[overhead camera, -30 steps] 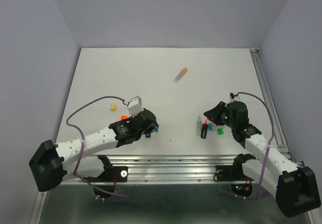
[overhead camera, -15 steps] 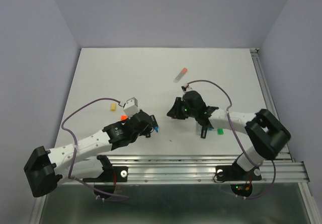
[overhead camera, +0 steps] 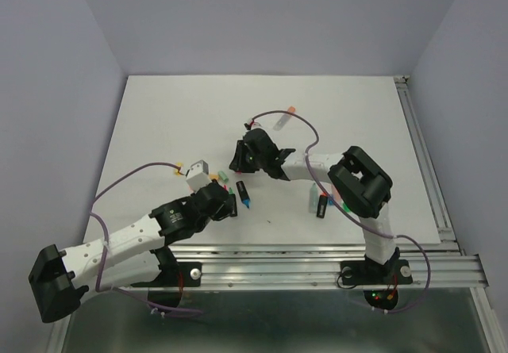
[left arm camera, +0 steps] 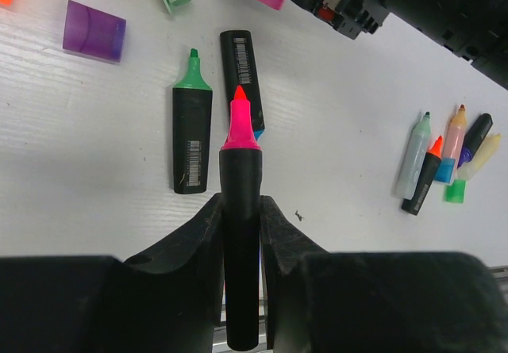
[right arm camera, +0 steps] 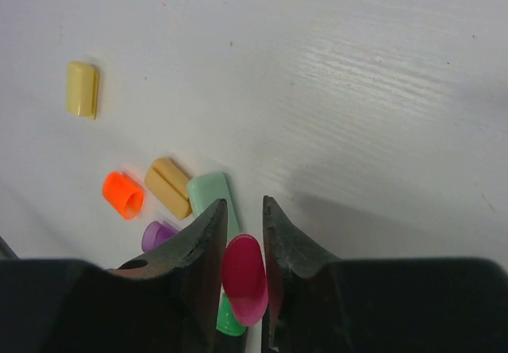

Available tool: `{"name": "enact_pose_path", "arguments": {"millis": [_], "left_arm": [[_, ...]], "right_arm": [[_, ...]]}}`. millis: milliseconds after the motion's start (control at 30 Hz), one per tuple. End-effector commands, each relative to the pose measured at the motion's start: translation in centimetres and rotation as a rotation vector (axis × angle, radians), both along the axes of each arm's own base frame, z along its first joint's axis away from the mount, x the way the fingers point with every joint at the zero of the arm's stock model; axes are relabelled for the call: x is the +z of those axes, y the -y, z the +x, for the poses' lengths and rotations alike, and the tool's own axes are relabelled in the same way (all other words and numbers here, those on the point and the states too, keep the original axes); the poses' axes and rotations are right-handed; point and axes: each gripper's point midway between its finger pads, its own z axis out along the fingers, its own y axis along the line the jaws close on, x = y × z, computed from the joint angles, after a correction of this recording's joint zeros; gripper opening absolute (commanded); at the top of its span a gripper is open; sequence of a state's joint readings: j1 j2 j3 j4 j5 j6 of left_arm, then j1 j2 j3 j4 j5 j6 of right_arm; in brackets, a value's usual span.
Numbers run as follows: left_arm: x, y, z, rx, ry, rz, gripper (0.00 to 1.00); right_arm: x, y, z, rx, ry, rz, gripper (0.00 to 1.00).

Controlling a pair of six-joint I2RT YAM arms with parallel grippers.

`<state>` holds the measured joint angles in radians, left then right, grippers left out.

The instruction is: Open the pen caps

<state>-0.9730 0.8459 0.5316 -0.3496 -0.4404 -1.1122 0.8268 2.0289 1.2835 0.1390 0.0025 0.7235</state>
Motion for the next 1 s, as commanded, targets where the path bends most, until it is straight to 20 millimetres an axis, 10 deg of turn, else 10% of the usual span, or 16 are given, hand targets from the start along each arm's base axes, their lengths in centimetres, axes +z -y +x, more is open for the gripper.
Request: {"name": "enact_pose_path", "arguments": {"millis": [0, 367, 500, 767, 967], "left_arm": [[0.1, -0.2, 0.3, 0.005, 0.021, -0.004, 0.0], [1.0, 0.9, 0.7, -0.036, 0.049, -0.018, 0.0], [1.5, 2.9, 0.9, -0.128, 0.066, -0.022, 0.0], [1.5, 10.9, 2.2, -0.36, 0.069, -0.078, 0.0], [-1.5, 18.4, 3.2, -0.524, -0.004, 0.013, 0.0]], "right_arm": [[2.4, -1.6, 1.9, -0.011, 0.055, -0.007, 0.33], [4.4, 2.3, 1.0, -0.121, 0.075, -0.056, 0.68], [6.7, 10.0, 1.7, -0.45, 0.147, -0.157, 1.0], [11.1, 25.7, -2.7, -0.872, 0.223, -0.209, 1.0], [9.3, 30.1, -6.7, -0.91, 0.185, -0.13, 1.0]]}}
